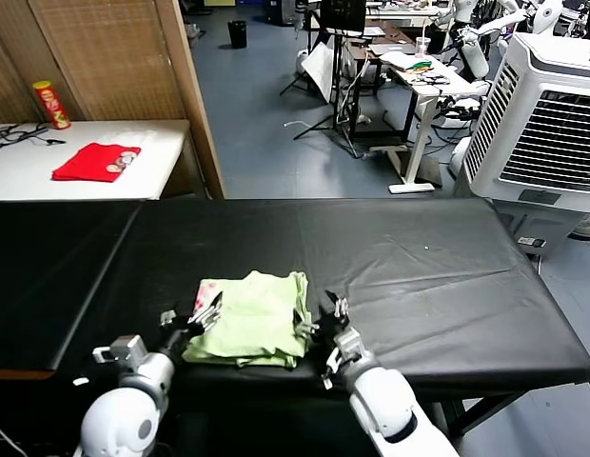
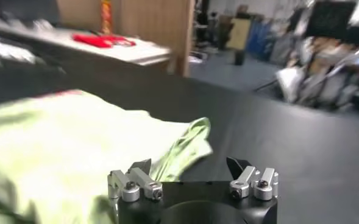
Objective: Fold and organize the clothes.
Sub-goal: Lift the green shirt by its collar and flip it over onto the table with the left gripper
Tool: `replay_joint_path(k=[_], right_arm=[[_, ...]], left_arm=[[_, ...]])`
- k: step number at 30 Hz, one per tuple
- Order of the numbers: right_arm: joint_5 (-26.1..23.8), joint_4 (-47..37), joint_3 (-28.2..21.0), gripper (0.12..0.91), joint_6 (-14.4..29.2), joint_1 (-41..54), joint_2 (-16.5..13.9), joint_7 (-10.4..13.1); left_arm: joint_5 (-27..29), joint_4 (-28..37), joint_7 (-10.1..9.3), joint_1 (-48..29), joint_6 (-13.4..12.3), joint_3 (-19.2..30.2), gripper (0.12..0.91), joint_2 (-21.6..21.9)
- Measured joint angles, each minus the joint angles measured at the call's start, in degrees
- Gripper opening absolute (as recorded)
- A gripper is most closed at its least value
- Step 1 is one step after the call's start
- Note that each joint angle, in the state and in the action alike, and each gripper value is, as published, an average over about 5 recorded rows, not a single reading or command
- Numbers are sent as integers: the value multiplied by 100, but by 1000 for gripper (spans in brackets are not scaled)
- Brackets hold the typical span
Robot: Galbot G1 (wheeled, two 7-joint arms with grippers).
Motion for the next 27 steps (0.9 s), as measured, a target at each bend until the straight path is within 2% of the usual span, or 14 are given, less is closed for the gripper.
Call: replay_joint_path(k=[4,8,16,19,25,27], right_arm=[[475,171,83,798,439,-81,12,161],[877,361,233,798,634,-188,-48,167],[1039,695,457,798,709,-391,-106,127],[1039,760,484,798,719,-432,-107,102],[1033,790,529,798,718,-474,-101,73],[1021,799,540,798,718,-488,-88,73]], left_arm=[[-412,144,7,27,-47,-142,798,-53],[-955,269,-6,67,-41,-279,798,-101],[-1789,501,-13,74,-21,-404,793,-204],[-2026,587,-24,55,-5,-411,714,-236],[-2367,727,-29,64,-5,-451,393,-244],[-2351,739,-28,62,-9,-456,262,-235]])
